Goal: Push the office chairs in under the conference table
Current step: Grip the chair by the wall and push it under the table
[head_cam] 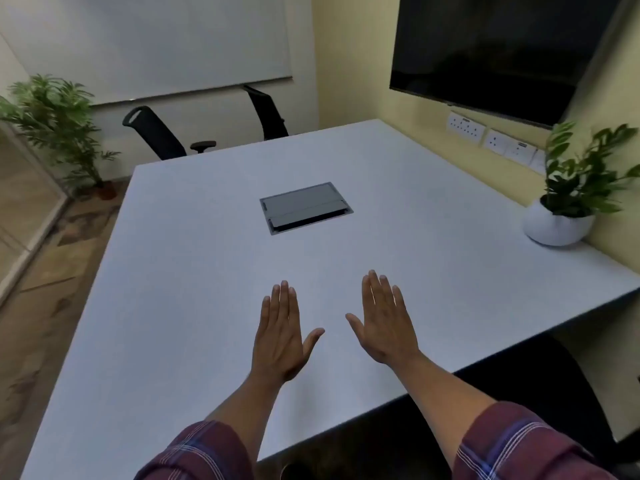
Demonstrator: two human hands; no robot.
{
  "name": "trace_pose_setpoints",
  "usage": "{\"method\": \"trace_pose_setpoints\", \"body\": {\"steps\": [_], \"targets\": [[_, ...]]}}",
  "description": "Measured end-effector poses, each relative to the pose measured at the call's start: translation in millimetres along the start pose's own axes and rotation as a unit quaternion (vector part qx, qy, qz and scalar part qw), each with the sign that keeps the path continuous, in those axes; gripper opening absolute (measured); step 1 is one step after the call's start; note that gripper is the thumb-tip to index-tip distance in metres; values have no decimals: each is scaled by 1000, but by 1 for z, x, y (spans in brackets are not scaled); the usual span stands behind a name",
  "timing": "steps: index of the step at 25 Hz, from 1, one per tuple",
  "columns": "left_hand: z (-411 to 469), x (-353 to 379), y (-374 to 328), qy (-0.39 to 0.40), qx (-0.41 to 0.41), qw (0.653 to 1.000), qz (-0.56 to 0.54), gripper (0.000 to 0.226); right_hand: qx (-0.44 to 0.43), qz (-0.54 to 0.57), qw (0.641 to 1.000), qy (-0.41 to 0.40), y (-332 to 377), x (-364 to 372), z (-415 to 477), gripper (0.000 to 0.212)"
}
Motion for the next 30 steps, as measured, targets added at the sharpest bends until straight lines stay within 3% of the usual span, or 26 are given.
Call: {"method": "trace_pose_setpoints", "body": {"steps": [5, 11, 20, 30], "targets": [[-2, -10, -52, 10, 41, 999, 6, 99, 71, -16, 997, -34, -45, -25, -41, 92], [22, -3, -110, 50, 121, 991, -27, 101, 192, -73, 979, 9, -118, -39, -94, 90], [15, 23, -204, 87, 236, 964, -85, 103, 308, -99, 946, 3, -158, -81, -186, 93], [-17, 19, -331, 139, 257, 947, -133, 110, 396, -91, 913, -16, -246, -131, -312, 92]]}}
Point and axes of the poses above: each hand's wrist, its own z-axis towards the middle knuckle, its own x-axis out of the palm, y = z × x, the point moved 7 cm from there along z, towards the middle knuckle, and after that the axes turned 8 degrees about -z, right-handed, at the moved point
